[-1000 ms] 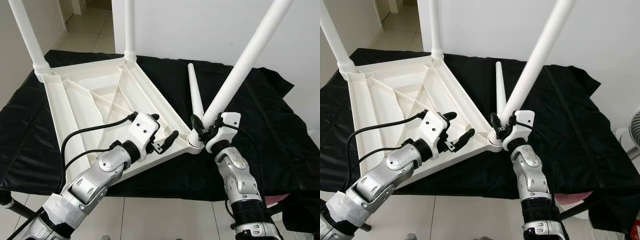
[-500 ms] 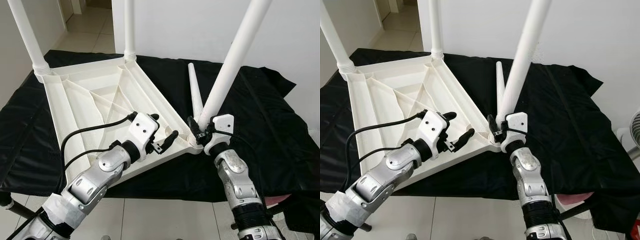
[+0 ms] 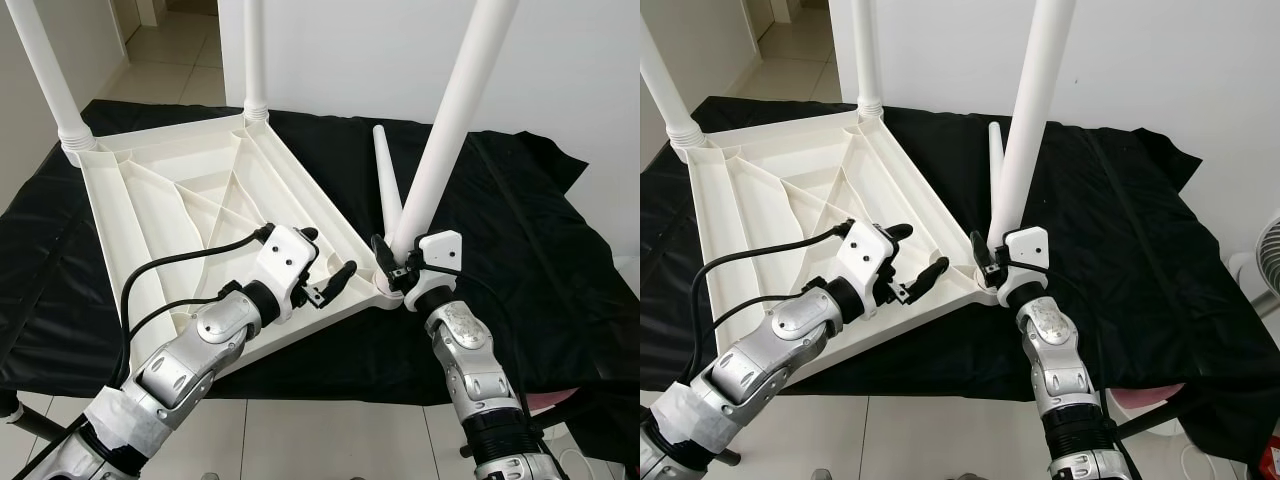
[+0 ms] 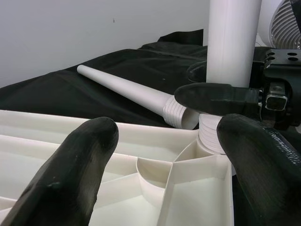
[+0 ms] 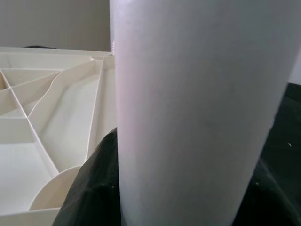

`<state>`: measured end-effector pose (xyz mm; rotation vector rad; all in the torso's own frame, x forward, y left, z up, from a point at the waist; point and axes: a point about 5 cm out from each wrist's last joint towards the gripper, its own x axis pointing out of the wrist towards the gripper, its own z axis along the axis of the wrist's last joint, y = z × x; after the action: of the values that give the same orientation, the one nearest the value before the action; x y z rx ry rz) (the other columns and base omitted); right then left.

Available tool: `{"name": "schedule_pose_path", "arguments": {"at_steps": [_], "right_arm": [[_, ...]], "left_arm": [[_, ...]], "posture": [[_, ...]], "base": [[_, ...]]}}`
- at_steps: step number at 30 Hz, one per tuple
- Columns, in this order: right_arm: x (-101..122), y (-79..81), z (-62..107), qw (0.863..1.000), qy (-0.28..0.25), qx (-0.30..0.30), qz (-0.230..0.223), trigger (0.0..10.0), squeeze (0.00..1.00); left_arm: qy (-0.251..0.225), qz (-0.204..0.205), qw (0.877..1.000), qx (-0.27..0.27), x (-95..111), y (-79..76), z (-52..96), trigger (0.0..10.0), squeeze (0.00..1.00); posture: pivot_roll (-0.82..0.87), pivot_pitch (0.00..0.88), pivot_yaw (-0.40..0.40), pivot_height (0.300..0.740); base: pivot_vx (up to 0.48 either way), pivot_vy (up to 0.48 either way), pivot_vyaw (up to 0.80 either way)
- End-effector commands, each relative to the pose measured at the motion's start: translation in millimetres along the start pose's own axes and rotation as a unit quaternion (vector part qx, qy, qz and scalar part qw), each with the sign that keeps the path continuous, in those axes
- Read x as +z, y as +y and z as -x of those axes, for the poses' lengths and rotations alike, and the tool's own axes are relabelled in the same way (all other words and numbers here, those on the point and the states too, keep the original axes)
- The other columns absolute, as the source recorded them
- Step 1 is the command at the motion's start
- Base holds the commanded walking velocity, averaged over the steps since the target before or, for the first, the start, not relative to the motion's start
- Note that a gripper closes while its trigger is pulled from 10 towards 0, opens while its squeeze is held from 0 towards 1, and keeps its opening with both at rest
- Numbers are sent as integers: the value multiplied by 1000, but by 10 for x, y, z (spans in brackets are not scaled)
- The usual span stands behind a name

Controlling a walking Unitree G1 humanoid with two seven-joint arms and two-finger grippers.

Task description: Building children table

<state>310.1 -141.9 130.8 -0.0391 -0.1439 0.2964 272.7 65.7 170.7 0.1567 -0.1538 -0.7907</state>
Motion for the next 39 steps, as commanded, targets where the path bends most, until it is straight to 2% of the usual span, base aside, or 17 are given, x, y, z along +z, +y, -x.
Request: {"name": "schedule_pose_path", "arguments": {"at_steps": [1, 7, 15, 20, 25, 29, 35, 39], "right_arm": [[-457, -52, 186, 992, 116, -36, -34, 10000, 0], [-505, -73, 209, 988, 125, -84, -39, 10000, 0], [-494, -51, 212, 989, 118, -85, -23, 10000, 0], [-495, -62, 232, 986, 116, -121, -22, 10000, 0], [-512, -144, 267, 975, 113, -193, -16, 10000, 0], [-521, -173, 282, 971, 114, -212, -18, 10000, 0], [-519, -296, 319, 956, 110, -272, -2, 10000, 0], [-523, -317, 327, 953, 111, -282, 1, 10000, 0]], "left_arm": [[-12, -11, 990, -137, 61, -146, 3, 10000, 0], [-13, -9, 991, -135, 62, -153, 6, 10000, 0], [-12, -10, 991, -136, 58, -157, 13, 10000, 0], [-12, -9, 990, -137, 60, -160, 14, 10000, 0], [-12, -8, 990, -140, 61, -174, 9, 10000, 0], [-13, -8, 990, -140, 61, -174, 7, 10000, 0], [-13, -9, 990, -139, 63, -160, 4, 10000, 0], [-13, -9, 990, -139, 64, -160, 5, 10000, 0]], "posture": [[40, 62, -54, 740], [42, 64, -57, 740], [41, 64, -57, 740], [39, 63, -57, 740], [39, 62, -57, 740], [38, 62, -58, 740], [37, 61, -55, 740], [38, 61, -55, 740]], "base": [[0, 0, 0], [0, 0, 0], [0, 0, 0], [0, 0, 0], [0, 0, 0], [0, 0, 0], [0, 0, 0], [0, 0, 0]]}}
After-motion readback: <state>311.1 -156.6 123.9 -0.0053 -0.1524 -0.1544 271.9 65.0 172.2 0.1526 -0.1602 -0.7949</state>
